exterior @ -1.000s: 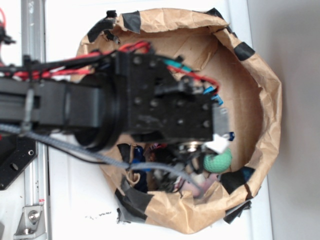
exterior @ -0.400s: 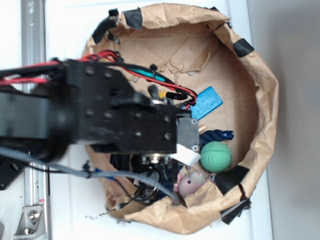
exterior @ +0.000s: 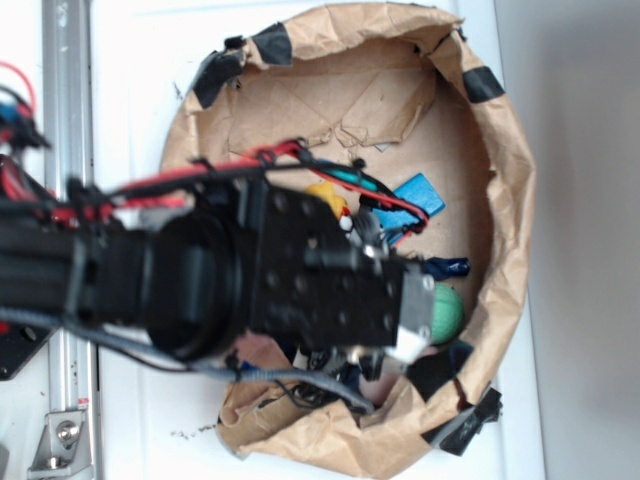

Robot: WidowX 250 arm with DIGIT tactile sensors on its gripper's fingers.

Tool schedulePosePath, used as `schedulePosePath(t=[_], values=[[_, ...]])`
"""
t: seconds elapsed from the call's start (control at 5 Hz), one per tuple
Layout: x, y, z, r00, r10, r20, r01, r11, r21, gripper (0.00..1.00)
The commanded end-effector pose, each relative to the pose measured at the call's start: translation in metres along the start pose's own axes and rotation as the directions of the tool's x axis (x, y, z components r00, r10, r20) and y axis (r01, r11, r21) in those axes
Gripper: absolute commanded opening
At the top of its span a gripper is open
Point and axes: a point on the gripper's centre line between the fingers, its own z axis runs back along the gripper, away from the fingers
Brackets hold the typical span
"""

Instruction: Grab the shell.

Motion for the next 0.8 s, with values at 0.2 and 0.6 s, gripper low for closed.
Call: schedulePosePath(t=[0.2, 0.6], values=[[0.003, 0.029, 0.000, 0.959, 0.280, -0.044, -0.283, 0.952, -0.117, 0.00], [-0.005, 0.043, 0.048, 0.923, 0.386, 0.005, -0.382, 0.916, -0.121, 0.00]])
